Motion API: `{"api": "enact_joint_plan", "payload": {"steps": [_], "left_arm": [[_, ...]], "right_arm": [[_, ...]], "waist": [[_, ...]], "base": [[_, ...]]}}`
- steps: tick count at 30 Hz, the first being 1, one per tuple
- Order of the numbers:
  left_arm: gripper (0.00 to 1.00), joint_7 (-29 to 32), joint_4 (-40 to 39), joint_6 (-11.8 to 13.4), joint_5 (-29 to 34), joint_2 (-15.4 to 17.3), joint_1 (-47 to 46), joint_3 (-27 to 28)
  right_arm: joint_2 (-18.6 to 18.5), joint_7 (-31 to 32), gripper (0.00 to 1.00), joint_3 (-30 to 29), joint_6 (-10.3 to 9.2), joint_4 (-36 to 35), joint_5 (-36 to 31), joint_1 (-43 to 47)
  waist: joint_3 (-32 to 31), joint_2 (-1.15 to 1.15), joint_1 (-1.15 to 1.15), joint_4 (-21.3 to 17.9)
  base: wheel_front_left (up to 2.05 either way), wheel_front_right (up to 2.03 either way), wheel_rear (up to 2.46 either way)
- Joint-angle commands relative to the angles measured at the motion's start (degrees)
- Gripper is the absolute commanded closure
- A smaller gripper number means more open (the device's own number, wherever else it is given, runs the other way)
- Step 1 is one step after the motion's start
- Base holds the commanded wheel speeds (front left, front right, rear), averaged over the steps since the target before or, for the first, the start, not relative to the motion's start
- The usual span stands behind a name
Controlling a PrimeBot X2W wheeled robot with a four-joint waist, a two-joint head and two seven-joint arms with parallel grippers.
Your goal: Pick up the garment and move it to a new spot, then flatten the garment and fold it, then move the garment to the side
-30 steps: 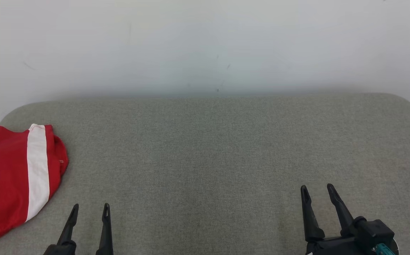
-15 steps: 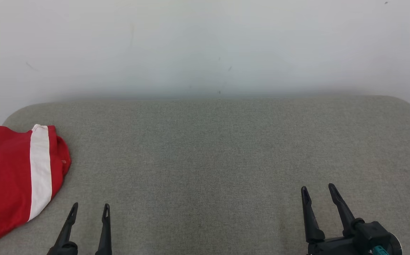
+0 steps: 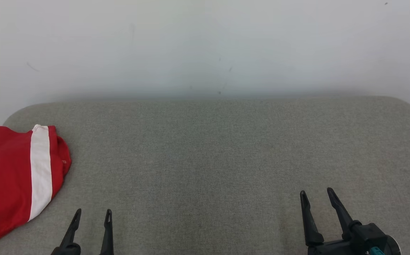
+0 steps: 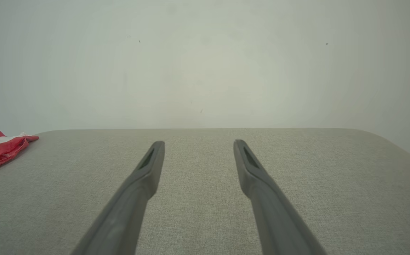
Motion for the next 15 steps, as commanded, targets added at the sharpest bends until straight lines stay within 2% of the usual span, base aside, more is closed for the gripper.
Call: {"api": "enact_joint_plan", "payload": {"steps": [1, 15], "left_arm": [[0.00, 0.0, 0.0, 0.0, -0.8, -0.3, -0.3, 0.3], [0.00, -0.2, -0.2, 0.9, -2.0, 0.1, -0.6, 0.8]], "right_arm": [[-0.1, -0.3, 0.00, -0.1, 0.20, 0.1, 0.3, -0.3], [-0.1, -0.3, 0.00, -1.3, 0.19, 1.1, 1.6, -0.7]], "waist": [[0.0, 0.00, 0.00, 0.0], [0.2, 0.00, 0.00, 0.3]], "base": [[0.00, 0.00, 0.00], [0.00, 0.00, 0.00]]}}
